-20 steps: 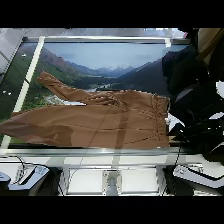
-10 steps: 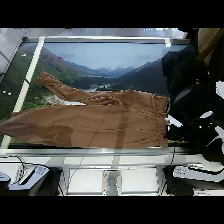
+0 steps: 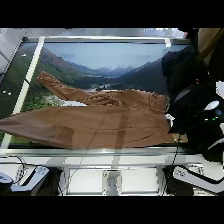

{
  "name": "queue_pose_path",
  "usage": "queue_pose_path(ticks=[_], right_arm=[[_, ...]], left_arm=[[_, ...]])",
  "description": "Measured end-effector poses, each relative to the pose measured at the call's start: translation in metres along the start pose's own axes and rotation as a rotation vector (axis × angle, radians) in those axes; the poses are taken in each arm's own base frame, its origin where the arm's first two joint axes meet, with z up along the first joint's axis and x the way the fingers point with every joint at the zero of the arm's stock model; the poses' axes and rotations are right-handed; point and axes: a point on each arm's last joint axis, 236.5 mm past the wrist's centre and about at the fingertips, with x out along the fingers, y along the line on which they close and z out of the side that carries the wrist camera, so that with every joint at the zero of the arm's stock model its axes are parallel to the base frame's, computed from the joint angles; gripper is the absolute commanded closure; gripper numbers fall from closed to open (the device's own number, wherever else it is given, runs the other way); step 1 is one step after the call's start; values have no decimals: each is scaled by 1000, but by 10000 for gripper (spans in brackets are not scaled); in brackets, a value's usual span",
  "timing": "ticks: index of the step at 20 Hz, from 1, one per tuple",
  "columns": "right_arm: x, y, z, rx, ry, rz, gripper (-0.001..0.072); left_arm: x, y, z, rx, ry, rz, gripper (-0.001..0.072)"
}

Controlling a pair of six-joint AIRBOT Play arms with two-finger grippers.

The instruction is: Fold the clothes and pants, and hang the long-sleeved shirts on hangers.

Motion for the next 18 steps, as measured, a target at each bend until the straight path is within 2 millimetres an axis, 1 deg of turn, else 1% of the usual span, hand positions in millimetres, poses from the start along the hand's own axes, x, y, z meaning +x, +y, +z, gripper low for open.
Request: queue_pose_path(ticks=[2,4,5,7,8,10,11,12,14,15,16,17,18], right_arm=[[-21,-6,5,-17,-40,-73,691],[-30,-15,3,-11,-46,-134,691],[-31,-21,0,1,-44,-160,691],[-27,-33,-3,30,-45,-209,692],[-23,-40,-4,47,-47,-232,691],[-15,-49,-6,74,-53,-258,692],[-12,-53,-8,87,-52,-269,691],[-10,-56,-8,95,-55,-279,691],[-8,-60,-10,108,-55,-290,689],[-7,-61,-10,114,-56,-293,657],[-7,-61,-10,122,-58,-293,511],[-8,-60,-9,126,-59,-293,383],[-12,-58,-10,130,-55,-291,366]], left_arm=[[-3,-2,-3,61,16,11,701],[-1,11,-16,119,61,61,701],[1,21,-26,150,95,99,701],[6,46,-53,221,182,175,701],[10,57,-70,258,231,201,701],[19,75,-103,312,315,232,701],[23,81,-115,333,339,243,701],[26,86,-124,346,355,252,701],[30,93,-129,370,351,269,699],[31,94,-128,376,345,276,525],[31,95,-123,377,329,284,135],[30,95,-116,375,308,292,11],[27,94,-105,366,276,301,-4]])
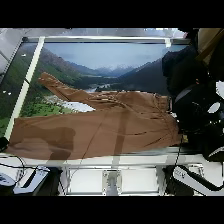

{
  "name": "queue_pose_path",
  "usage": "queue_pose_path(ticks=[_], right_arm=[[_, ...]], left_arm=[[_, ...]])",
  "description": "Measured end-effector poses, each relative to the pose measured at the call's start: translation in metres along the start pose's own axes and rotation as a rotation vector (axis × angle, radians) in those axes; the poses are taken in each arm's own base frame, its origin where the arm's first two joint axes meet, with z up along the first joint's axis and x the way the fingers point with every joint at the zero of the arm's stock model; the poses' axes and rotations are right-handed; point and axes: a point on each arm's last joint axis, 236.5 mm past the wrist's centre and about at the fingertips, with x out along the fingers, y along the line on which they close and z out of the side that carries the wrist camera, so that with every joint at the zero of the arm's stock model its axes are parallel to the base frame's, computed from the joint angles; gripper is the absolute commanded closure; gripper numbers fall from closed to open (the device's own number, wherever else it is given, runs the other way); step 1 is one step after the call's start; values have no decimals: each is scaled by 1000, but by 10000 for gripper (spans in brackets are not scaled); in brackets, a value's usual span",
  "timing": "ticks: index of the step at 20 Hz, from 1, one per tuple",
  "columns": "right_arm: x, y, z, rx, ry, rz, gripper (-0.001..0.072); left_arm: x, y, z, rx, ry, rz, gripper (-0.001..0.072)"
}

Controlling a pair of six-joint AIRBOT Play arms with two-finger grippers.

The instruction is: Fold the clothes and pants, and hang the long-sleeved shirts on hangers.

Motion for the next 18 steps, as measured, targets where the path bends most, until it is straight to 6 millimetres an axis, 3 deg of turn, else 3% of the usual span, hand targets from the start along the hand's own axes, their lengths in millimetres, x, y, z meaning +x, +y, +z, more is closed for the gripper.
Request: queue_pose_path(ticks=[3,5,8,10,13,16,18], right_arm=[[-24,3,8,0,-13,8,366],[-50,6,25,-7,-74,10,367],[-92,22,65,-18,-248,56,368],[-113,36,93,-16,-373,113,368],[-125,48,117,-6,-457,173,367],[-123,54,121,0,-447,213,367],[-121,59,118,-2,-423,239,368]], left_arm=[[-36,4,53,-82,-162,-4,-4],[-73,-12,102,-158,-318,-92,-3],[-124,-67,161,-174,-475,-278,-1],[-139,-123,182,-113,-485,-393,12],[-126,-210,187,-6,-386,-485,60],[-87,-291,177,61,-246,-506,60],[-57,-332,169,67,-170,-507,59]])
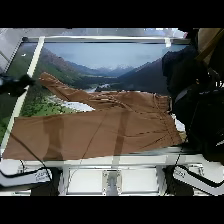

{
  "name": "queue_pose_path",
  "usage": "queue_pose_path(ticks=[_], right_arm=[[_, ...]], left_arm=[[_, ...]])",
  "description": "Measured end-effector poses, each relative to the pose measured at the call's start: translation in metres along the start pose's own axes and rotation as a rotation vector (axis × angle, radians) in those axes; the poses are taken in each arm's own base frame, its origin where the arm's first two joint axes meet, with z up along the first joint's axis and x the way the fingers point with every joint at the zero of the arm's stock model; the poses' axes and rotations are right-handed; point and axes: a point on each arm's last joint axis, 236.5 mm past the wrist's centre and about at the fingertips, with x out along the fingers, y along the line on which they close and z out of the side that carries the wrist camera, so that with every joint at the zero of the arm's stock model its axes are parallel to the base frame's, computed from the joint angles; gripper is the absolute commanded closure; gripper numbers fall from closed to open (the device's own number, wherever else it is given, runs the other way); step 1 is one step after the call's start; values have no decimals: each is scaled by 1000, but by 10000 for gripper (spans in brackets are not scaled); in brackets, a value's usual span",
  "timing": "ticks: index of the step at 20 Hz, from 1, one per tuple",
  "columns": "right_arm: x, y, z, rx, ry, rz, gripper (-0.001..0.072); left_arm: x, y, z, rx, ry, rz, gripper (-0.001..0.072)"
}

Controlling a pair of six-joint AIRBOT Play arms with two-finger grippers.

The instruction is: Fold the clothes and pants, and hang the long-sleeved shirts on hangers.

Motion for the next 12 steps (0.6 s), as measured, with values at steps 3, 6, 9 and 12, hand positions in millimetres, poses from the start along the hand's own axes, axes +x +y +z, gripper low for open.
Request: queue_pose_path(ticks=[3,6,9,12], right_arm=[[1,11,-10,24,47,50,369],[0,26,-15,56,75,111,371],[-2,40,-14,87,73,173,371],[-4,51,-9,109,58,219,372]], left_arm=[[56,-13,-15,-56,65,18,60],[88,-13,-18,-108,71,27,60],[105,-8,-10,-136,33,31,60],[116,-7,-2,-179,-7,17,61]])
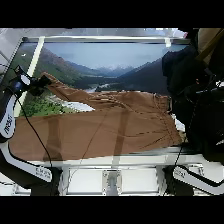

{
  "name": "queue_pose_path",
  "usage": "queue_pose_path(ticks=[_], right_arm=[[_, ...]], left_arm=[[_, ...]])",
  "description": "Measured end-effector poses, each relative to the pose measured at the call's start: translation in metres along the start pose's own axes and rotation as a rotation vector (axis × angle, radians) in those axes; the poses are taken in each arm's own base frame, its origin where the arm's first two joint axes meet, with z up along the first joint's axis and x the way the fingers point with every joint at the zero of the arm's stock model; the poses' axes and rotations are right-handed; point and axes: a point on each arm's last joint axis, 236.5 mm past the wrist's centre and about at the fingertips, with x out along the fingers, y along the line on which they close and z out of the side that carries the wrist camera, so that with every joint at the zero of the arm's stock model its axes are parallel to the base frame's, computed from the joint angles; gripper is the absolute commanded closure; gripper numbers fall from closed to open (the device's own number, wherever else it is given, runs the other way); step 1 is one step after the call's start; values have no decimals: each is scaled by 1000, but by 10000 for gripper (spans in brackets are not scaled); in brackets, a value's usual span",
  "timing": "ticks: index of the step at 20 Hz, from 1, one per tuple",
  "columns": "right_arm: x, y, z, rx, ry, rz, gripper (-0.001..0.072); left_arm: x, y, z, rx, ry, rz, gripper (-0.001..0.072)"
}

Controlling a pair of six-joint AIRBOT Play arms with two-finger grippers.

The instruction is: Fold the clothes and pants, and hang the long-sleeved shirts on hangers.

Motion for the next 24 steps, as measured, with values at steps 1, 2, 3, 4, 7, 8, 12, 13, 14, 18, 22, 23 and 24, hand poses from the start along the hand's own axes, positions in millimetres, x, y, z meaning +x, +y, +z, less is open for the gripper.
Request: queue_pose_path(ticks=[1,2,3,4,7,8,12,13,14,18,22,23,24], right_arm=[[0,3,2,4,-6,13,372],[1,7,2,3,-8,24,372],[2,10,2,1,-9,31,372],[3,14,3,-3,-10,40,372],[11,27,5,-34,-18,50,372],[14,32,7,-46,-22,55,372],[28,49,8,-110,-30,51,372],[31,52,7,-125,-28,44,372],[33,53,7,-140,-27,34,372],[37,54,8,-167,-34,14,372],[38,54,11,-176,-46,5,372],[39,53,12,-177,-50,2,372],[39,53,12,-177,-50,2,372]], left_arm=[[4,1,1,-13,-6,-4,61],[9,0,1,-32,-9,-11,61],[12,0,1,-46,-14,-19,61],[16,-1,1,-66,-16,-28,61],[26,-6,3,-110,-38,-56,61],[29,-8,3,-115,-44,-63,62],[36,-14,10,-131,-90,-87,182],[36,-15,12,-133,-101,-91,183],[37,-16,13,-134,-109,-94,183],[41,-15,15,-135,-122,-96,436],[46,-13,13,-133,-120,-93,699],[46,-13,12,-129,-120,-92,700],[46,-13,12,-120,-120,-91,700]])
